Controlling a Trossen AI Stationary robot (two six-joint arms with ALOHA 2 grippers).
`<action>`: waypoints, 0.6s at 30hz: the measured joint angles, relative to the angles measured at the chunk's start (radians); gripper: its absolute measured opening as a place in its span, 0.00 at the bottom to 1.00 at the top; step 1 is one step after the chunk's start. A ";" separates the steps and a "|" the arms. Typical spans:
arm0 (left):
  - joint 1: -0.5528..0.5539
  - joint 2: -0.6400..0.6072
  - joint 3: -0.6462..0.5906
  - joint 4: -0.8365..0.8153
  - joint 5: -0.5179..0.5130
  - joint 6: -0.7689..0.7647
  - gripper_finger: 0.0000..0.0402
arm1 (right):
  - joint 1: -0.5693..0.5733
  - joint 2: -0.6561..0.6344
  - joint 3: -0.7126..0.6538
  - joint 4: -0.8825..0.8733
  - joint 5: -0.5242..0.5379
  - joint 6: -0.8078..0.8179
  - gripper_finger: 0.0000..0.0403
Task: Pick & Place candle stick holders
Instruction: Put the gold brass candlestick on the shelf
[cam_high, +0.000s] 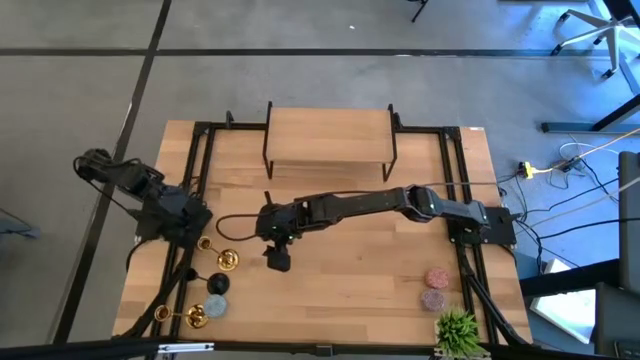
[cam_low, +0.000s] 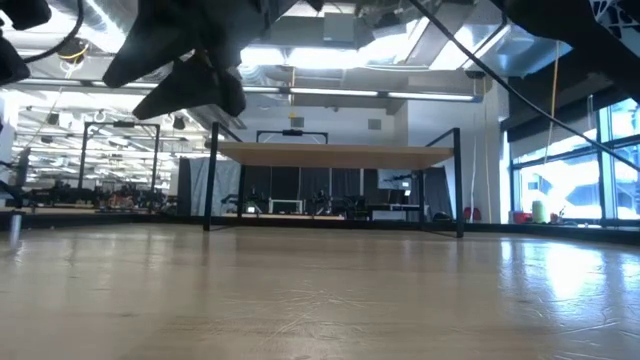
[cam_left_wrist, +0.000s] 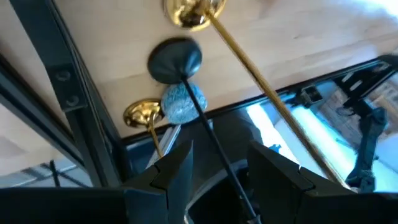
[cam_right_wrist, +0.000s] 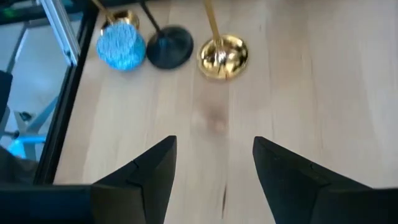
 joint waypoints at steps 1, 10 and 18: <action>0.000 0.005 -0.011 0.019 0.004 0.000 0.37 | 0.000 -0.002 0.000 0.002 0.002 0.003 0.54; 0.020 0.065 -0.040 0.079 0.002 0.023 0.37 | 0.003 -0.004 0.000 -0.013 0.016 0.018 0.54; 0.141 0.156 -0.040 0.079 0.000 0.134 0.37 | 0.012 -0.003 0.000 -0.017 0.017 0.018 0.54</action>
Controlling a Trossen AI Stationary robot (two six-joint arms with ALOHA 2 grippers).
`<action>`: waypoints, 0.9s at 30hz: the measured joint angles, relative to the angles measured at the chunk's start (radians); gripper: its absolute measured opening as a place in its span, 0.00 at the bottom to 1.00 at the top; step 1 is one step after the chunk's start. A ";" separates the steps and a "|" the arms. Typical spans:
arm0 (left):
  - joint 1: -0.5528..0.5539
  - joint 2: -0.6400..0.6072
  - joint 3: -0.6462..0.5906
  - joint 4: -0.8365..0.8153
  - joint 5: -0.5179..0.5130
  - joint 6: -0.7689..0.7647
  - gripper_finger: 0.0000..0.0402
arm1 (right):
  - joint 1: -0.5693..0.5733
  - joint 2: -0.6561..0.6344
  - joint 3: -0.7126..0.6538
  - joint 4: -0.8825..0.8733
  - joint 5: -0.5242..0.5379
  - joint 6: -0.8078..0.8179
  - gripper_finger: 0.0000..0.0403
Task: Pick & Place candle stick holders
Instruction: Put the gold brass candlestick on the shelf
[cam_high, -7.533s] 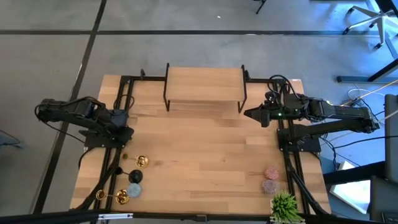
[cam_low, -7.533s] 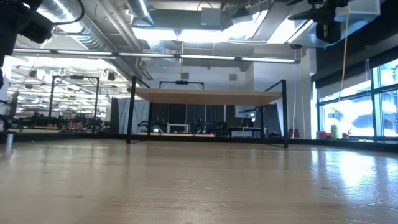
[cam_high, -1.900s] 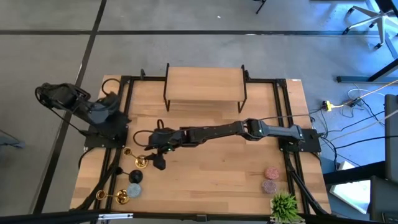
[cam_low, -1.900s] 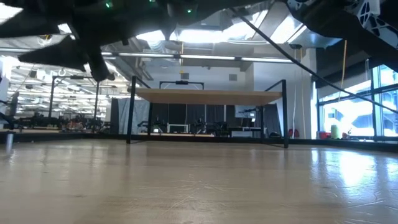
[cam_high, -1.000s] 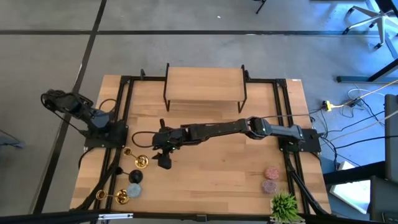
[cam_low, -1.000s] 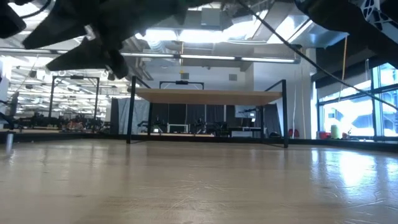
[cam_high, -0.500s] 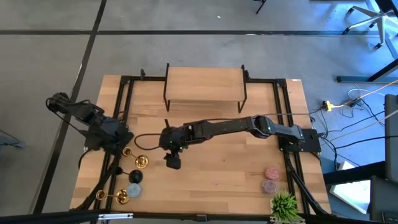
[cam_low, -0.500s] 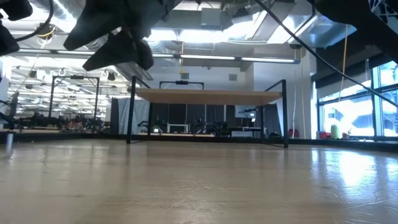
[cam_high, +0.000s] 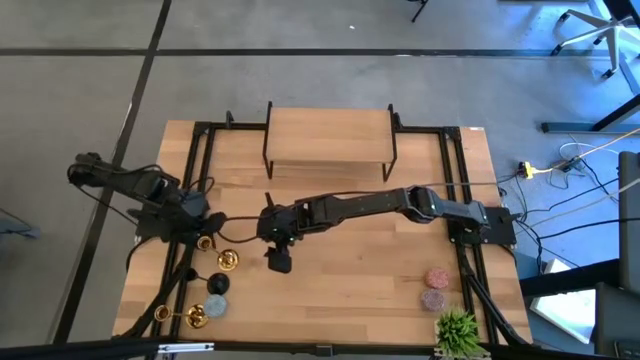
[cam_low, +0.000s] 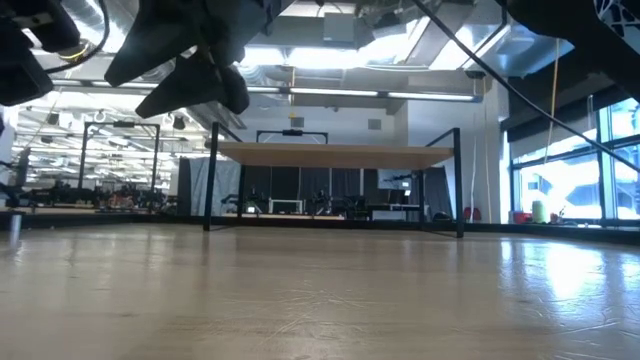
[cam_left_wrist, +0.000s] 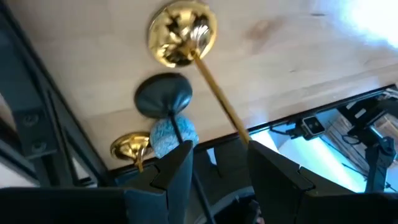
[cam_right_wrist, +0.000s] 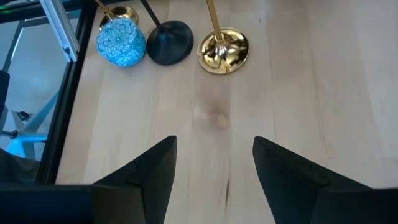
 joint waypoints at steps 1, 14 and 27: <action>0.017 0.007 0.000 0.004 0.011 0.015 0.37 | 0.002 0.000 0.000 0.001 0.000 0.000 0.54; 0.132 0.082 0.000 0.086 0.163 0.130 0.37 | 0.015 0.000 0.000 0.005 0.029 0.000 0.54; 0.134 0.172 0.000 0.121 0.237 0.208 0.33 | 0.016 0.002 0.000 -0.011 0.028 0.000 0.54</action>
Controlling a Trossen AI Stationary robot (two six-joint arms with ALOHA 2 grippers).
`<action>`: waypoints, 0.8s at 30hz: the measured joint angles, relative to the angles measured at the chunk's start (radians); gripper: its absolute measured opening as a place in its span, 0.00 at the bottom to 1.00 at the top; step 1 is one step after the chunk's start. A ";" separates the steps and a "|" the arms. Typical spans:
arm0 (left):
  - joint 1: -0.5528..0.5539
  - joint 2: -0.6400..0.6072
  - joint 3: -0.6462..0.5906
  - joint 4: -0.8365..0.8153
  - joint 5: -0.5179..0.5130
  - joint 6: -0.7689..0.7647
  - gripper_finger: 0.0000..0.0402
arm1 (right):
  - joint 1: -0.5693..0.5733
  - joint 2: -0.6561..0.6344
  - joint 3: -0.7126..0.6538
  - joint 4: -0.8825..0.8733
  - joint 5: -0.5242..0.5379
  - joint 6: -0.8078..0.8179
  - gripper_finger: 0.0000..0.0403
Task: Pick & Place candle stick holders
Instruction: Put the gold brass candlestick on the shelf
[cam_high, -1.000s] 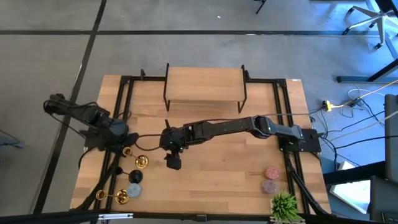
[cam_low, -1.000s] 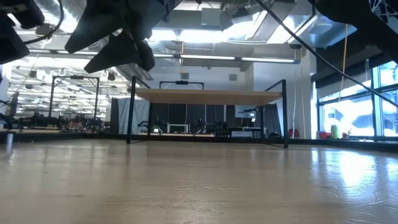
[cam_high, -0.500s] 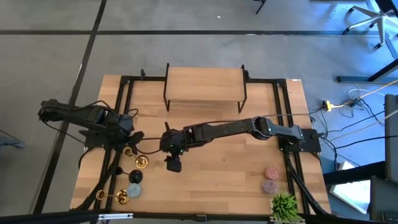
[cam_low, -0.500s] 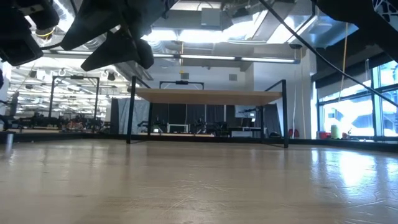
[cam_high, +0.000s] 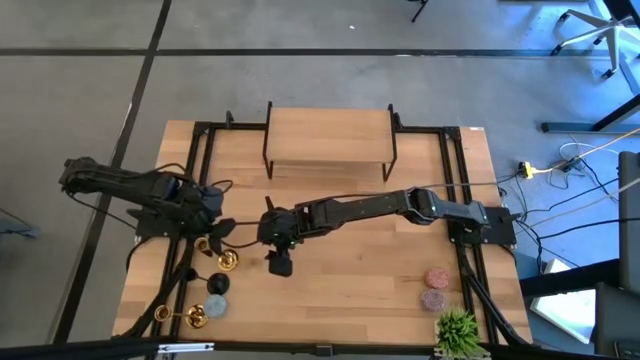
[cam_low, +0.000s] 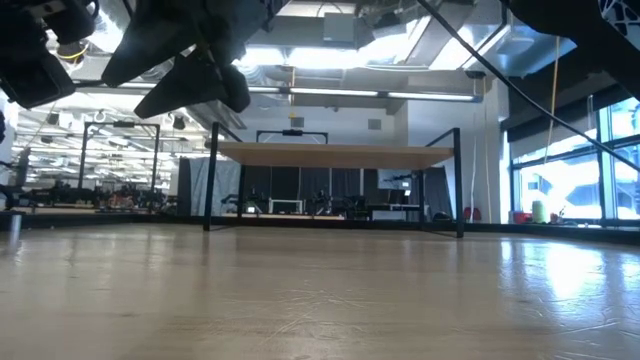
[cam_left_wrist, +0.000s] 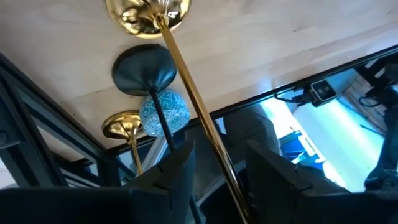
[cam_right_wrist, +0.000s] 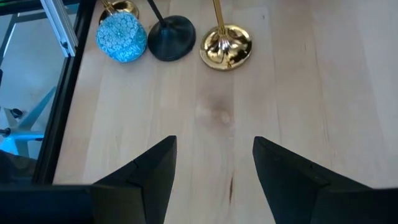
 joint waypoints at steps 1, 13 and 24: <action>0.000 0.004 0.000 0.000 0.000 0.008 0.31 | 0.000 0.000 0.000 -0.004 -0.001 0.001 0.54; 0.014 0.020 0.000 0.050 -0.007 0.115 0.03 | 0.000 0.001 0.000 -0.074 -0.004 0.008 0.54; 0.133 0.024 0.003 0.226 -0.007 0.275 0.03 | 0.005 -0.100 -0.001 -0.265 0.072 -0.012 0.54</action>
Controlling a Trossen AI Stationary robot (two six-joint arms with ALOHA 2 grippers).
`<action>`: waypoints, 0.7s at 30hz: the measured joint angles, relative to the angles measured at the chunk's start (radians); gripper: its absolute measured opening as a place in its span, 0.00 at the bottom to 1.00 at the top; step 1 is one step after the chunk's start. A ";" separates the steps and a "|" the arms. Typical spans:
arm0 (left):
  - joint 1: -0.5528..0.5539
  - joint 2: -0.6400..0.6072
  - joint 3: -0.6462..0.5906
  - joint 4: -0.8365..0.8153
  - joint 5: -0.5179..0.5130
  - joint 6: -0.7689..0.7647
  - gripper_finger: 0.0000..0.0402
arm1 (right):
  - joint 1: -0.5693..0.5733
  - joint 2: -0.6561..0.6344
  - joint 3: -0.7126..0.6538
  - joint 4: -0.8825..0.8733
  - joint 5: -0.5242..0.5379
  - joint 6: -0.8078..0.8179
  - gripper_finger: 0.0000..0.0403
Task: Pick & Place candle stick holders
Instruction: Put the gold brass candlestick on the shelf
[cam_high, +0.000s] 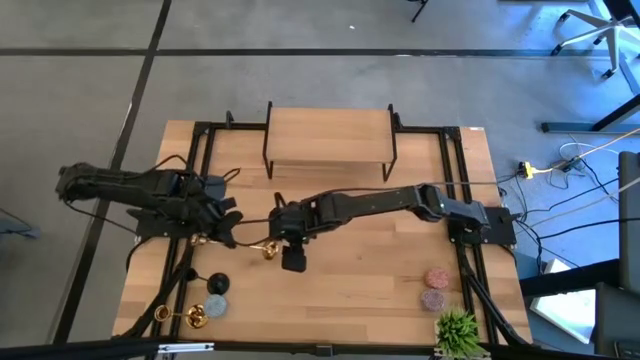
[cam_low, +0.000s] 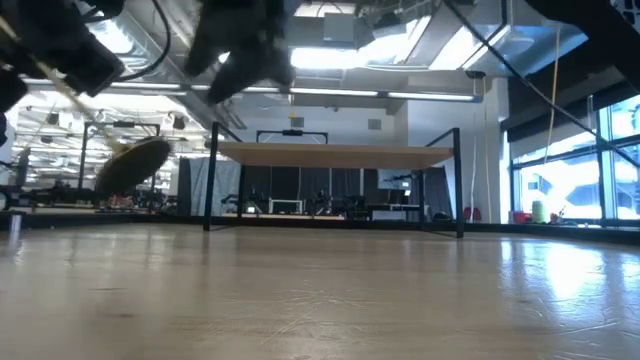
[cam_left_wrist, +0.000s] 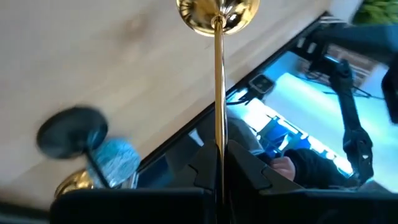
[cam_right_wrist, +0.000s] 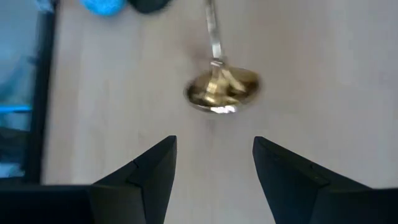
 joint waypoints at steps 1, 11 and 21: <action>0.014 0.007 0.000 0.018 0.008 0.022 0.03 | 0.001 -0.016 0.000 0.002 0.030 -0.011 0.54; 0.141 0.152 0.001 0.277 0.082 0.259 0.03 | -0.007 -0.176 0.000 0.027 0.168 -0.151 0.54; 0.189 0.368 0.001 0.778 0.132 0.280 0.03 | -0.022 -0.247 0.000 -0.135 0.038 -0.182 0.54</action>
